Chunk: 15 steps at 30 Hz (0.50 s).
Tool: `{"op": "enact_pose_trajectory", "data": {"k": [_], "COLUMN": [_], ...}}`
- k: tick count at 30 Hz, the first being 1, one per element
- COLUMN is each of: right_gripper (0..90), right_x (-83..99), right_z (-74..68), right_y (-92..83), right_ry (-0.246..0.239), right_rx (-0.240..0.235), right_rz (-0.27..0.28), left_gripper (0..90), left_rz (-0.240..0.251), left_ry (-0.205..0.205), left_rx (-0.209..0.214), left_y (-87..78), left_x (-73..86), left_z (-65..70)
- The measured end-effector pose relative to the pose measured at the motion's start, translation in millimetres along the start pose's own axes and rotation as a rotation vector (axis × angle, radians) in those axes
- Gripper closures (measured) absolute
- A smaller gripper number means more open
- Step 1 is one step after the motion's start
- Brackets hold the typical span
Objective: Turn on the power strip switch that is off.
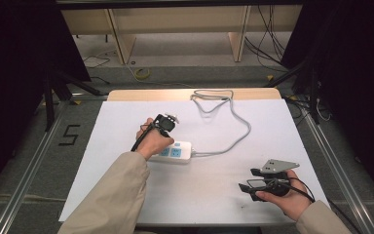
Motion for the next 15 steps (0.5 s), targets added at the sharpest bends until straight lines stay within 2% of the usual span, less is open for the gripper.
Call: {"op": "enact_pose_trajectory", "data": {"k": [8, 15], "right_gripper": [26.5, 26.5], "right_x": [0.1, 0.2], "right_z": [0.3, 0.8], "right_y": [-0.3, -0.6], "right_ry": [0.000, -0.001], "right_rx": [0.002, 0.001], "right_rz": [0.001, 0.003], "left_gripper": [89.8, 89.3], "left_rz": [0.035, 0.099], "left_ry": [-0.022, -0.076], "left_rx": [0.013, 0.030], "left_y": [-0.4, -1.8], "left_x": [3.9, 10.7], "left_z": [-2.2, -5.4]}}
Point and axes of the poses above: each handheld gripper's, and its own axes: y roughly forward along the jaws, x roughly out of its underside, z roughly to its right, the point moved 2 cm from there along y, roughly forward along the jaws, and after that the axes turned 9 degrees about -y, right-handed, at the moved point
